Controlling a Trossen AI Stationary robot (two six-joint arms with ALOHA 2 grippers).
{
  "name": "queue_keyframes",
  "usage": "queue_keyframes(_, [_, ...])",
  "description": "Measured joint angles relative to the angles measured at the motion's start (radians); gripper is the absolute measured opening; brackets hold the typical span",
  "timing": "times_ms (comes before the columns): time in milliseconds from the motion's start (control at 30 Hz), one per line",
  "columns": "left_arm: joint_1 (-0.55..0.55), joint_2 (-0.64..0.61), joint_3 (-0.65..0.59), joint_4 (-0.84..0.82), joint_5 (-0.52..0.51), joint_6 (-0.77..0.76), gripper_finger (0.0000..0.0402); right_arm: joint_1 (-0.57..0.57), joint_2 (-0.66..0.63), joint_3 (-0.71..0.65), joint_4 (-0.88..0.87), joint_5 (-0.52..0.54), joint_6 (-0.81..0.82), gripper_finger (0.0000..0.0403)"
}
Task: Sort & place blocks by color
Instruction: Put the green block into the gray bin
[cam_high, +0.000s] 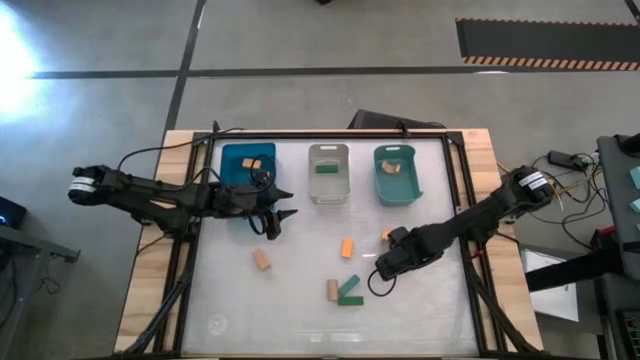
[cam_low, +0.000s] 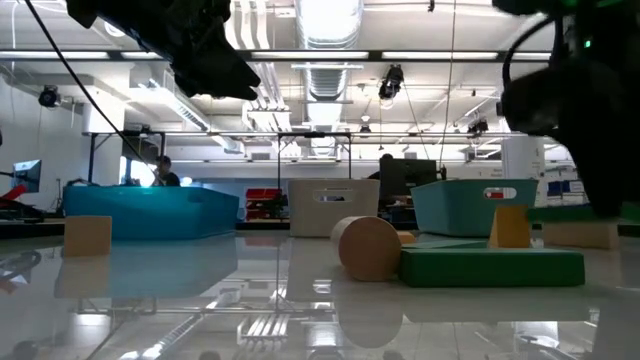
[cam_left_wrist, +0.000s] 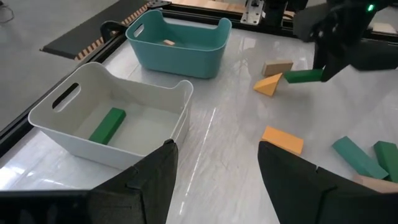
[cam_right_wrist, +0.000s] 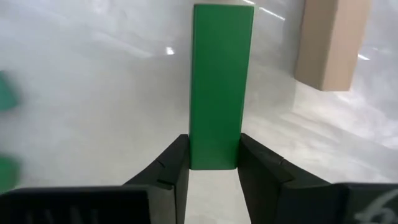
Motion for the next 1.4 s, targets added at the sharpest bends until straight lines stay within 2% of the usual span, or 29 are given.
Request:
queue_keyframes(267, [0.000,0.000,0.000,0.000,0.000,-0.001,0.0207,0.000,-0.141,0.000,-0.018,0.022,-0.059,0.0096])
queue_keyframes(400, [0.000,0.000,0.000,0.000,0.000,0.001,0.0207,-0.016,-0.194,0.015,-0.049,0.083,-0.121,0.0096])
queue_keyframes(567, [0.000,0.000,0.004,0.004,-0.004,0.050,0.0207,-0.069,-0.207,0.102,-0.177,0.172,-0.235,0.0096])
queue_keyframes(667, [0.002,0.000,0.012,0.024,-0.012,0.075,0.0207,-0.127,-0.192,0.175,-0.223,0.206,-0.357,0.0096])
queue_keyframes(833, [0.002,-0.009,0.038,0.070,-0.020,0.199,0.0207,-0.256,-0.135,0.317,-0.249,0.224,-0.623,0.0096])
queue_keyframes(1000, [0.002,-0.042,0.028,0.090,-0.022,0.200,0.0207,-0.379,-0.029,0.496,-0.304,0.218,-0.870,0.0096])
queue_keyframes(1267, [0.001,-0.122,-0.019,0.068,-0.022,0.189,0.0207,-0.545,0.212,0.825,-0.466,0.215,-1.271,0.0096])
queue_keyframes(1400, [0.002,-0.170,-0.059,0.073,-0.022,0.174,0.0207,-0.610,0.318,0.956,-0.508,0.174,-1.473,0.0096])
